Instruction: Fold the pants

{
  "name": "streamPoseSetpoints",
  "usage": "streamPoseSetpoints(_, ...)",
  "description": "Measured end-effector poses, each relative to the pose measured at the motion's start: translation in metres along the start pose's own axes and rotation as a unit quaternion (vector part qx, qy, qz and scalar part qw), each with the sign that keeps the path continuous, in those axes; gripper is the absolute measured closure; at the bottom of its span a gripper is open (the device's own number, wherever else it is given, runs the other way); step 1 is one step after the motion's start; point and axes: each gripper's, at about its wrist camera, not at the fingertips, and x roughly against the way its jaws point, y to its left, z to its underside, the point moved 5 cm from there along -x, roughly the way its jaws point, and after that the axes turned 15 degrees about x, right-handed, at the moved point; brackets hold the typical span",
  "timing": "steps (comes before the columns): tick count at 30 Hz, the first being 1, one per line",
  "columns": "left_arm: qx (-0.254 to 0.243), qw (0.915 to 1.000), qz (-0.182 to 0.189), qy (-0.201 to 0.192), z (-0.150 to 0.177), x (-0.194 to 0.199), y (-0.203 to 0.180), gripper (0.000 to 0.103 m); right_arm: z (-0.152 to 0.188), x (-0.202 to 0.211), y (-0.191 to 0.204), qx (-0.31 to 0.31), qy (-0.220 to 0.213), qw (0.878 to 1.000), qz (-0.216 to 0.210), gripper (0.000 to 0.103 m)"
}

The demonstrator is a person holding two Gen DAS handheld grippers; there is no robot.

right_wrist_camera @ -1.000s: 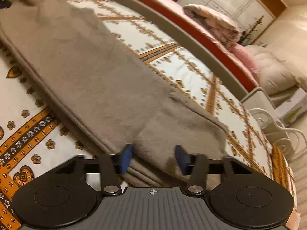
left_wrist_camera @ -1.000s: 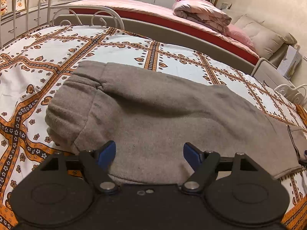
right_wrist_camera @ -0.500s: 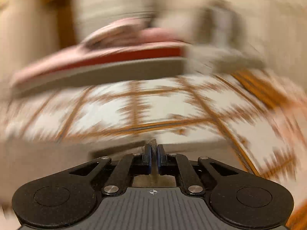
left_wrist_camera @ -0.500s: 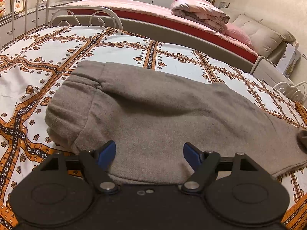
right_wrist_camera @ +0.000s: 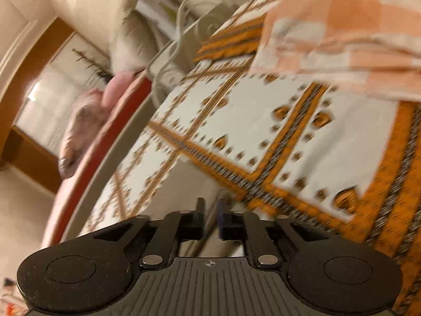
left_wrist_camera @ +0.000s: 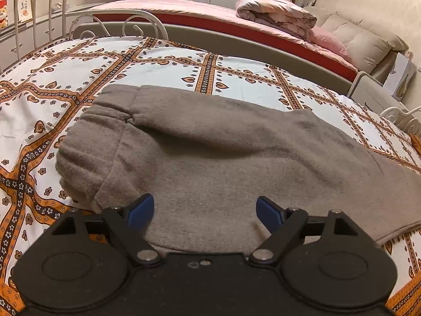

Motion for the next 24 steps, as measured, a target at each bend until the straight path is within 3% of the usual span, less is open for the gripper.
streamPoseSetpoints(2, 0.0, 1.0, -0.005, -0.003, 0.0, 0.0, -0.002, 0.024, 0.008, -0.006, 0.003, -0.011, 0.014, 1.0, -0.006, 0.038)
streamPoseSetpoints(7, 0.006, 0.9986, -0.029, -0.045, -0.009, 0.013, 0.002, 0.03, 0.014, -0.022, 0.013, -0.01, 0.033, 0.999, -0.012, 0.038)
streamPoseSetpoints(13, -0.015, 0.9981, -0.042, -0.043, -0.006, 0.013, 0.008, 0.034, 0.021, -0.048, 0.015, -0.023, 0.064, 0.998, -0.015, 0.062)
streamPoseSetpoints(14, -0.019, 0.998, -0.044, -0.041, -0.006, 0.012, 0.007, 0.034, 0.021, -0.049, 0.012, -0.032, 0.064, 0.997, -0.012, 0.073)
streamPoseSetpoints(15, -0.02, 0.998, -0.044, -0.04, -0.006, 0.011, 0.008, 0.034, 0.021, -0.049, 0.009, -0.041, 0.065, 0.997, -0.008, 0.092)
streamPoseSetpoints(16, -0.018, 0.9982, -0.043, -0.039, -0.006, 0.011, 0.009, 0.034, 0.022, -0.049, 0.005, -0.045, 0.069, 0.997, -0.001, 0.098)
streamPoseSetpoints(24, 0.007, 0.9989, -0.027, -0.039, -0.008, 0.016, 0.014, 0.034, 0.013, 0.007, 0.018, -0.055, 0.023, 0.998, -0.035, 0.098)
